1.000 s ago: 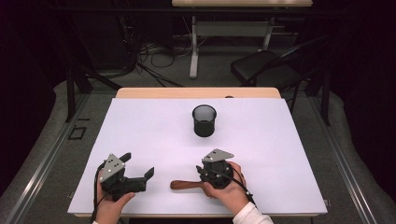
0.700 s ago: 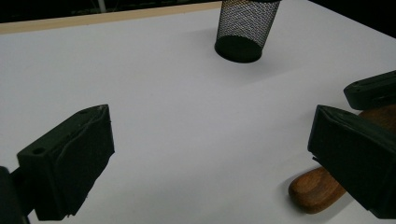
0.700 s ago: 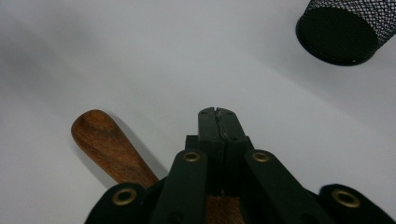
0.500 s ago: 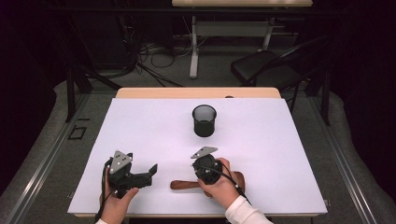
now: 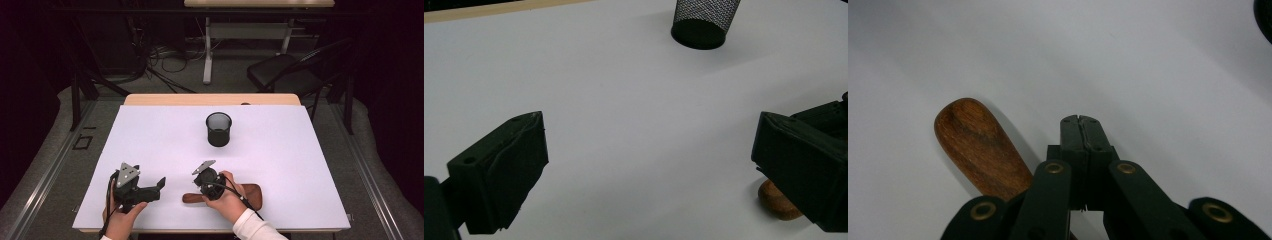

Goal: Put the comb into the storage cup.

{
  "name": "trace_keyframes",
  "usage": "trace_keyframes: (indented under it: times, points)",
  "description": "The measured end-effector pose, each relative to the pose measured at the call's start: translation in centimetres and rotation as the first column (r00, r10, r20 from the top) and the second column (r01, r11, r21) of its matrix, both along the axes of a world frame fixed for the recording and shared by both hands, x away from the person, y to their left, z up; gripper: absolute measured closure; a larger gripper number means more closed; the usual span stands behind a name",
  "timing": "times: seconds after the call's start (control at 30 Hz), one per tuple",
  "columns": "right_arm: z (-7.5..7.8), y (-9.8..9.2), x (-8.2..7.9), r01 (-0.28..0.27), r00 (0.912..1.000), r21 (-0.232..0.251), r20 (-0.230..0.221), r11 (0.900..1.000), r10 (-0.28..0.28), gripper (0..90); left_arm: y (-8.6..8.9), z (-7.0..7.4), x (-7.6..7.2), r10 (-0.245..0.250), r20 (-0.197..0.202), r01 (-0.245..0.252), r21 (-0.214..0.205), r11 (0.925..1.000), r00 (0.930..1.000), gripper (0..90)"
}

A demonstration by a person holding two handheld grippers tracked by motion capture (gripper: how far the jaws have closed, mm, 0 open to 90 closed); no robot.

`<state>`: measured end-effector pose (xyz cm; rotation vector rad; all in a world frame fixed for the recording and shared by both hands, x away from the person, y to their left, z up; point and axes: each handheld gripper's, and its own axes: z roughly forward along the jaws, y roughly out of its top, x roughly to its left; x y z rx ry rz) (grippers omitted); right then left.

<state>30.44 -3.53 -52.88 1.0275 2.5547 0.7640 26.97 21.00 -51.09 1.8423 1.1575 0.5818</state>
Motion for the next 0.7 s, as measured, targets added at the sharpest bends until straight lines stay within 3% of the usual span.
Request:
trace_keyframes:
  times: [0.4,0.7]
  points:
    - [-0.5,1.0,-0.4,-0.035,0.9988,-0.044,-0.035,0.9984,0.033,90.0,0.3,-0.2,0.2,0.008,-0.040,-0.010,-0.031,0.9995,0.9992,2.7]
    - [-0.5,1.0,-1.0,-0.052,0.9973,-0.054,-0.054,0.9972,0.049,90.0,0.4,-0.2,0.2,0.009,-0.042,-0.010,-0.040,0.9991,0.9991,2.7]
